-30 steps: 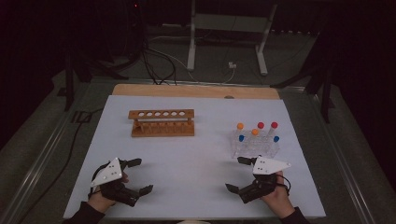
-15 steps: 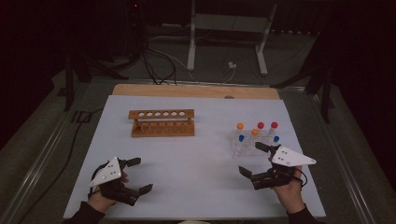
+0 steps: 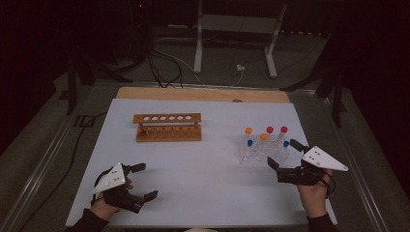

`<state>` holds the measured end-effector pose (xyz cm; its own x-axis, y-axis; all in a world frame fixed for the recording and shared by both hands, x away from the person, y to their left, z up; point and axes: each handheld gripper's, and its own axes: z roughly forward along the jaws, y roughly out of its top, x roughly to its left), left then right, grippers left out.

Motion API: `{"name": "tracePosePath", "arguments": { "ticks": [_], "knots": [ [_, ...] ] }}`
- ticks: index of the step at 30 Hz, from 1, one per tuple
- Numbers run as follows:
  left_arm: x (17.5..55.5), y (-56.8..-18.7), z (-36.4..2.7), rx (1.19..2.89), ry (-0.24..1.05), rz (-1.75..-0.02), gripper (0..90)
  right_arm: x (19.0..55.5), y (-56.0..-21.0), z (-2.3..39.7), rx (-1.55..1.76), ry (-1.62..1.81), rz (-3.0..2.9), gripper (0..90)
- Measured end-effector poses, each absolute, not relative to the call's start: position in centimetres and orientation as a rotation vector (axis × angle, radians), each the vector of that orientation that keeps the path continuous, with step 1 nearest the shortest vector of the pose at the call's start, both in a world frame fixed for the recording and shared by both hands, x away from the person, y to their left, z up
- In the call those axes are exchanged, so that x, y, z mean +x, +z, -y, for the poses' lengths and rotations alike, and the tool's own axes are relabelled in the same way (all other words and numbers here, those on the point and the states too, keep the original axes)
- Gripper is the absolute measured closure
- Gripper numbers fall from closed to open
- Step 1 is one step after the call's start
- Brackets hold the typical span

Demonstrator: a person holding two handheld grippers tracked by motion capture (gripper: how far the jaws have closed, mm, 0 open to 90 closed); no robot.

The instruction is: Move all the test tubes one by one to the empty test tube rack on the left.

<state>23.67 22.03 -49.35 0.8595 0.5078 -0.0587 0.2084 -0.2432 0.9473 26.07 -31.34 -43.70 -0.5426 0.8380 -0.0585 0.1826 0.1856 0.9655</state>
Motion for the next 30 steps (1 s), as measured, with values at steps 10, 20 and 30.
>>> {"name": "tracePosePath", "arguments": {
  "ticks": [10,20,30],
  "knots": [
    [23.7,-49.4,-22.0,1.826,0.305,-0.541,0.6,27.7,-45.2,32.6,1.239,1.260,-1.796,0.1],
    [23.6,-49.2,-22.1,1.812,0.316,-0.548,0.6,28.8,-46.3,32.3,1.389,1.110,-1.823,6.7],
    [23.7,-49.3,-22.0,1.820,0.309,-0.547,0.6,29.1,-46.4,32.3,1.436,1.005,-1.818,38.2]
  ]
}}
